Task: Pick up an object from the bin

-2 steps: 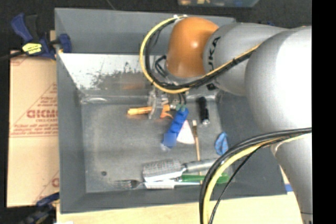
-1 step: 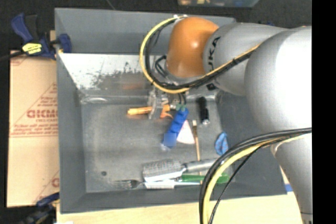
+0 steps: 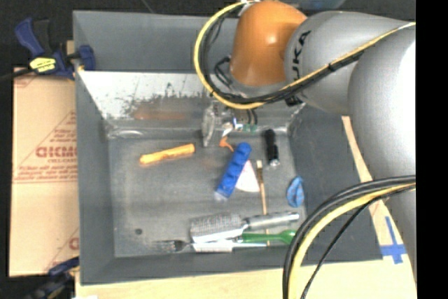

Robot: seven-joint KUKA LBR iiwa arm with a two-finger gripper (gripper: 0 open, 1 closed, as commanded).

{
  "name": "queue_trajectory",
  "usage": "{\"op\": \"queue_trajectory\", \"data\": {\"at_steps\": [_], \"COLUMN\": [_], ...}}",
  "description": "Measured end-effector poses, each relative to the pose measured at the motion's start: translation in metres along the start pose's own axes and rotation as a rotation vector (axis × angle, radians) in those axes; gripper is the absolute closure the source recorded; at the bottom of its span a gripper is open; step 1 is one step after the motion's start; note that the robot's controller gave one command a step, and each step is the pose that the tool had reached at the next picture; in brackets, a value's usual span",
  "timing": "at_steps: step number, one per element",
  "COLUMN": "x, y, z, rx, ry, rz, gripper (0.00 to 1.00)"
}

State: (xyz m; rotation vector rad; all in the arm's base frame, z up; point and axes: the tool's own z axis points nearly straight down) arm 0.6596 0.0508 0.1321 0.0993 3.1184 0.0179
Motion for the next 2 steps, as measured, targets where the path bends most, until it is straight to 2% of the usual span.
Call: {"op": "queue_trajectory", "data": {"at_steps": [1,2], "x": [0.0008,0.0000], "y": [-0.0003,-0.0004], "z": [-0.0174,-0.0126], "rx": [0.000,-0.002], "ry": [0.002,0.001], "rz": [0.002,0.003], "gripper": [1.00,1.00]}}
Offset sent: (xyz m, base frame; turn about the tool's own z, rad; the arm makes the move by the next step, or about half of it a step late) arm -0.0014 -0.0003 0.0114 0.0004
